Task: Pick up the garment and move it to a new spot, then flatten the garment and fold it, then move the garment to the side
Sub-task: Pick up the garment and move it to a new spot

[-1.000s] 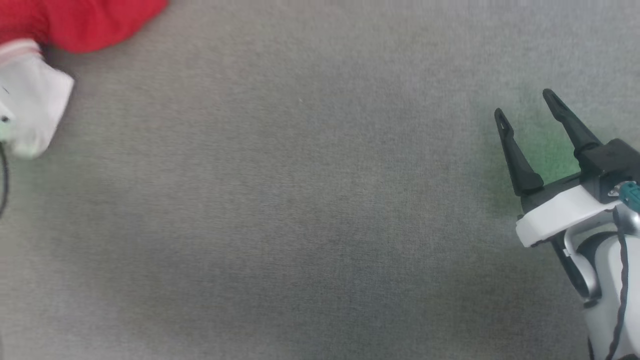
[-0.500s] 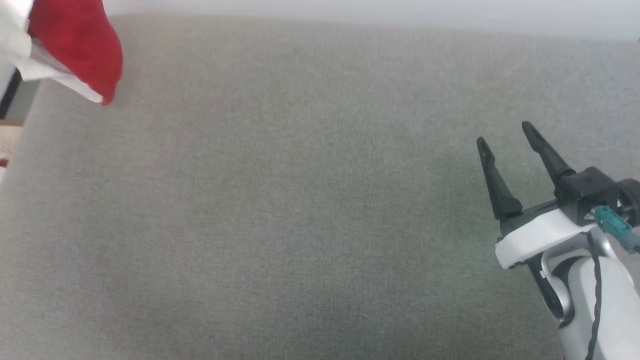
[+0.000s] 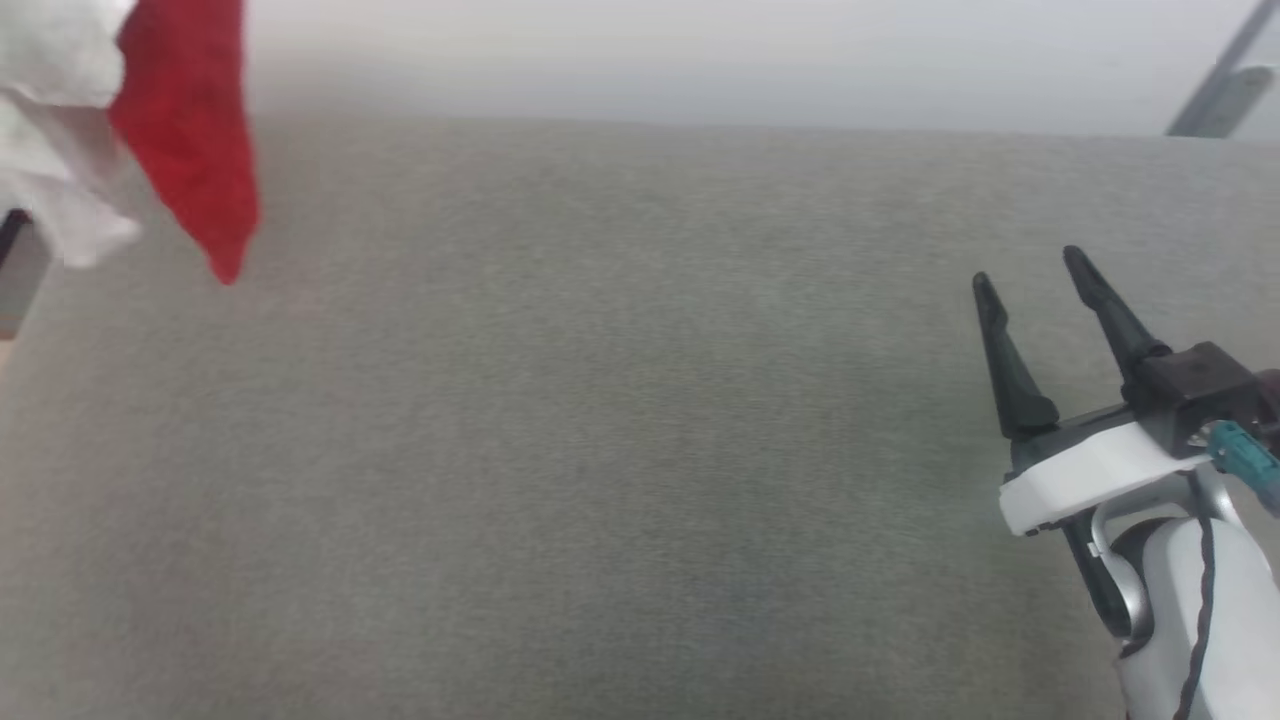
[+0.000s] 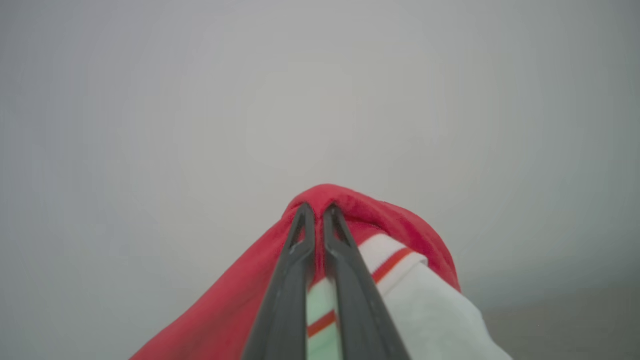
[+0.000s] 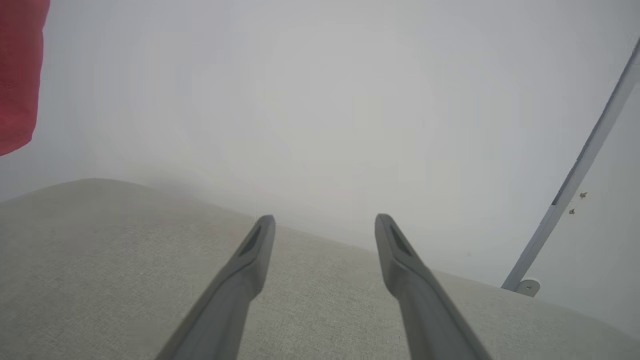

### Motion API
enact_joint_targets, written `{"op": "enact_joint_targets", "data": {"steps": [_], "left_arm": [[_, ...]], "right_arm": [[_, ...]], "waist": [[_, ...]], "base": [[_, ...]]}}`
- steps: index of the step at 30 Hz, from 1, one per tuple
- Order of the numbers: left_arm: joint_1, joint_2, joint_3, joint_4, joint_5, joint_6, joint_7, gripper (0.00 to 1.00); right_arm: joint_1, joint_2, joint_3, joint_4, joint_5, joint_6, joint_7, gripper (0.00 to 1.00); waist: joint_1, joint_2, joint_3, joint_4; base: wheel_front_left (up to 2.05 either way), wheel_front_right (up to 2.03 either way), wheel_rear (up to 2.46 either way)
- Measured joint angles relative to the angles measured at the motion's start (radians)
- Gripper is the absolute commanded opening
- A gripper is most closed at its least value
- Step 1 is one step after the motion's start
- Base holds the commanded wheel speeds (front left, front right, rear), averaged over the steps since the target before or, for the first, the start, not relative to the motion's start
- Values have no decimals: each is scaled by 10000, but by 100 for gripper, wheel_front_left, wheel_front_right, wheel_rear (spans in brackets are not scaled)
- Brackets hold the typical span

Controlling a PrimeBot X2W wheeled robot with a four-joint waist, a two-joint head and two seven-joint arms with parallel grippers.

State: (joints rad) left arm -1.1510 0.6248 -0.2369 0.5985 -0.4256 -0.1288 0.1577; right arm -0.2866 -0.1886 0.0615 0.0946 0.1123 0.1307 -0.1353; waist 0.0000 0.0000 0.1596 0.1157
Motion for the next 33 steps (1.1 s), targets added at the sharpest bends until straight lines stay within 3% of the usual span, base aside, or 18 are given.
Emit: {"op": "enact_joint_targets", "data": {"steps": [10, 17, 25, 33], "left_arm": [[2099, 201, -12, -4182, -593, 848, 2073, 0], [3509, 42, -360, -6249, -938, 1484, 3624, 0], [5674, -276, -1252, -7384, -1603, 2326, 5753, 0], [6822, -846, -2309, -6945, -1797, 2508, 6309, 0]], "right_arm": [[-36, 40, -713, -8, -88, 0, -234, 100], [-35, 196, -1160, 86, -169, 0, -441, 100], [151, 566, -1289, 433, -219, 0, -692, 100], [95, 734, -1158, 888, -224, 0, -920, 100]], "waist": [[0, 0, 39, -1177], [0, 0, 284, -2004], [0, 0, 630, -2672], [0, 0, 972, -2862]], "base": [[0, 0, 0], [0, 0, 0], [0, 0, 0], [0, 0, 0]]}}
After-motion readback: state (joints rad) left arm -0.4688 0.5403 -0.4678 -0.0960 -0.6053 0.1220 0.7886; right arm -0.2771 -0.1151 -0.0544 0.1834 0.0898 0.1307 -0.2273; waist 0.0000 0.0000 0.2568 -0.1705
